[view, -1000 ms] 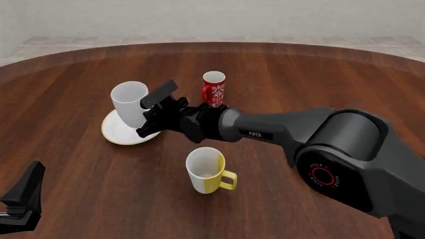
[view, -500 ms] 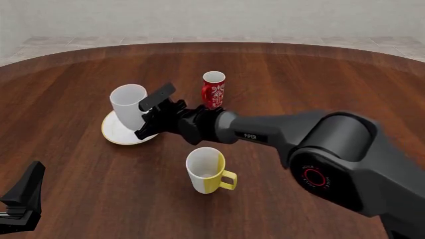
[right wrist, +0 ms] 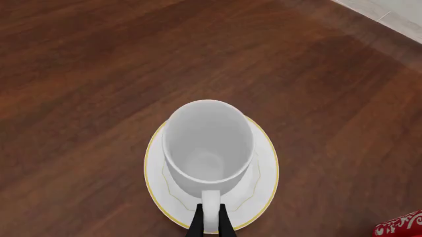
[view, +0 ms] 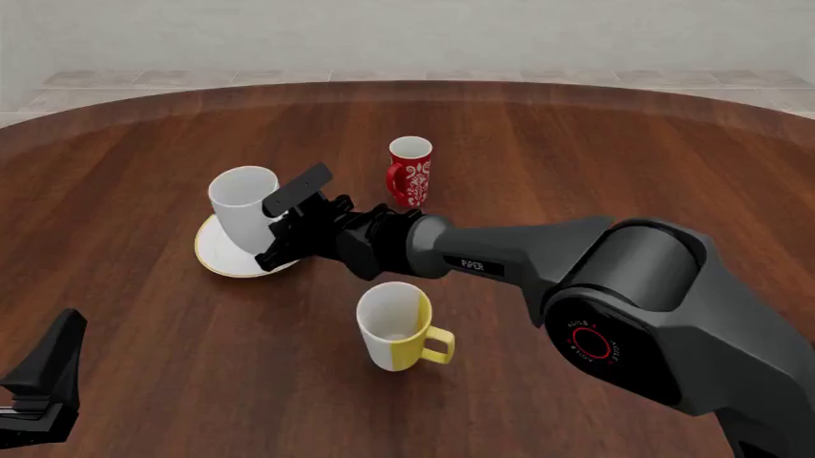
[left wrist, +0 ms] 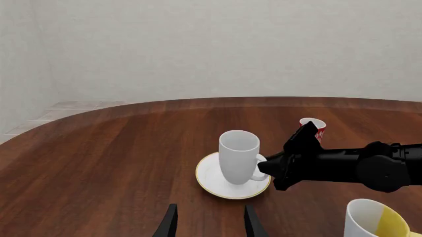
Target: Put the white mug on the left plate.
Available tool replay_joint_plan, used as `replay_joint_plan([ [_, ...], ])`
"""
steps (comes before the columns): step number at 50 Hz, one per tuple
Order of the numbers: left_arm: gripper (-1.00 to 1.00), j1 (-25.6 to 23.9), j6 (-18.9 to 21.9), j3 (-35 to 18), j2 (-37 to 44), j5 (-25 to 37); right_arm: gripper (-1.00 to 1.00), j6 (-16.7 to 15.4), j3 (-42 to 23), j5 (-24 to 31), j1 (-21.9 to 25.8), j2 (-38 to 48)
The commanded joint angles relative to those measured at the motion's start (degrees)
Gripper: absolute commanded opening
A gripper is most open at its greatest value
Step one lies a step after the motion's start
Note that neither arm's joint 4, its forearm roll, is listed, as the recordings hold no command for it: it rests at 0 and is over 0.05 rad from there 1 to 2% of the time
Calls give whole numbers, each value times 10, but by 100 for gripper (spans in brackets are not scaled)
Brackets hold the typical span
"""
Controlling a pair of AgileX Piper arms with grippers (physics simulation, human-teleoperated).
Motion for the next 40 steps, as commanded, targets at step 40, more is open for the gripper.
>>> replay_joint_plan([
  [40, 100, 0, 0, 0, 0, 0, -100, 6, -3, -4, -2, 9],
])
